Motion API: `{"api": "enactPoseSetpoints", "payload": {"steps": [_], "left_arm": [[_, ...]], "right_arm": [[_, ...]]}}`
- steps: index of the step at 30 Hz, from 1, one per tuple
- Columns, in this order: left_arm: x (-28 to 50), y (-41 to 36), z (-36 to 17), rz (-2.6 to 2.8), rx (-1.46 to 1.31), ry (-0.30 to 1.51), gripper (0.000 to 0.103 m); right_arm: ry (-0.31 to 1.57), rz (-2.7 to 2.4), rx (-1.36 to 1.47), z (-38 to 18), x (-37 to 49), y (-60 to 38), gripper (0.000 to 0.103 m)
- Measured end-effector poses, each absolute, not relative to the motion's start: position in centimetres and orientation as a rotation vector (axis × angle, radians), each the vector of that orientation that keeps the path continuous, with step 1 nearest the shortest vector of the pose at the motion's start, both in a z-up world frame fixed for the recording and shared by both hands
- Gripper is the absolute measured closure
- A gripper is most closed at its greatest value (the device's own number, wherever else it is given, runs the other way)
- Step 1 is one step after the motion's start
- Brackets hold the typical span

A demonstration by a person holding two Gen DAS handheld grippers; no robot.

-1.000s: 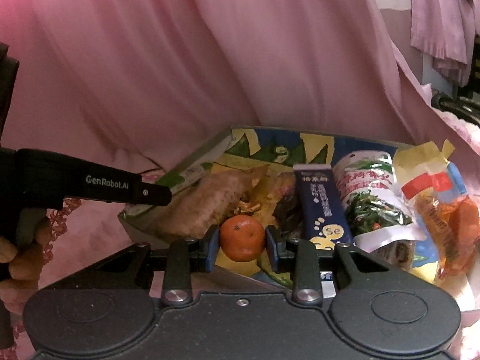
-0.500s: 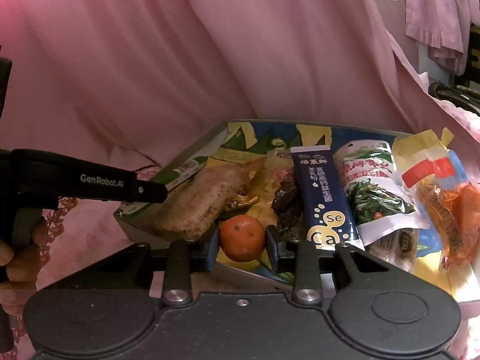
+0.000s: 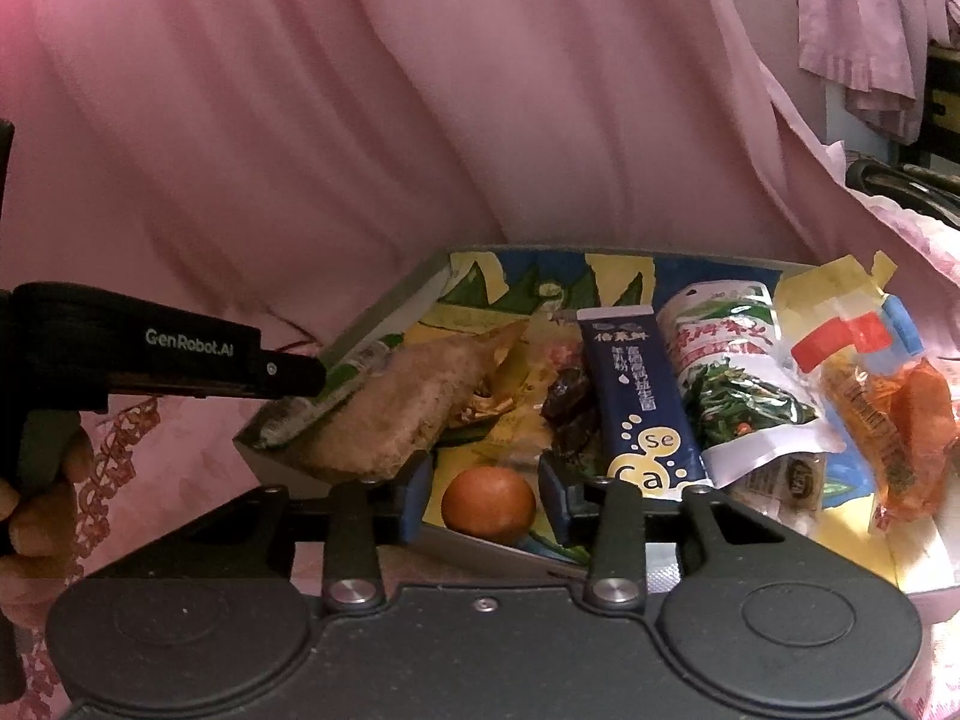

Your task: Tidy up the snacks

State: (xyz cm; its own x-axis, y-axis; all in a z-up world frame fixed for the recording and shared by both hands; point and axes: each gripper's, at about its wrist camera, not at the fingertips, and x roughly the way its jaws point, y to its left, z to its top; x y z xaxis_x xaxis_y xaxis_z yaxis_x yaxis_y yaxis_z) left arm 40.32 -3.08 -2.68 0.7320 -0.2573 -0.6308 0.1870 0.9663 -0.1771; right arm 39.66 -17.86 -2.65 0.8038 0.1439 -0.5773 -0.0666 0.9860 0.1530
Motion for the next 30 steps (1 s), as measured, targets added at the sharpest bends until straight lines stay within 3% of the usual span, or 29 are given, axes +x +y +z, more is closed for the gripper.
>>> {"api": "enactPoseSetpoints", "payload": {"steps": [8, 10, 15, 22, 24, 30], "left_arm": [[38.3, -2.6, 0.2, -0.236, -0.117, 0.633, 0.062], [37.7, -2.6, 1.0, -0.226, -0.113, 0.61, 0.052], [35.7, -2.5, 3.0, -0.205, -0.091, 0.541, 0.039], [32.6, -2.6, 5.5, -0.195, -0.073, 0.446, 0.019], [31.7, -2.8, 5.9, -0.189, -0.068, 0.424, 0.015], [29.5, -3.0, 6.2, -0.167, -0.066, 0.381, 0.005]], "right_arm": [[0.548, 0.075, 0.149, 0.1, 38.0, -18.6, 0.044], [0.524, 0.062, 0.16, 1.0, 37.6, -19.0, 0.041], [0.454, 0.044, 0.184, 3.3, 36.3, -19.8, 0.027], [0.38, 0.028, 0.192, 6.0, 34.0, -20.6, 0.017], [0.362, 0.022, 0.199, 6.6, 33.3, -20.9, 0.009], [0.318, -0.001, 0.18, 8.0, 30.9, -21.4, 0.004]]}}
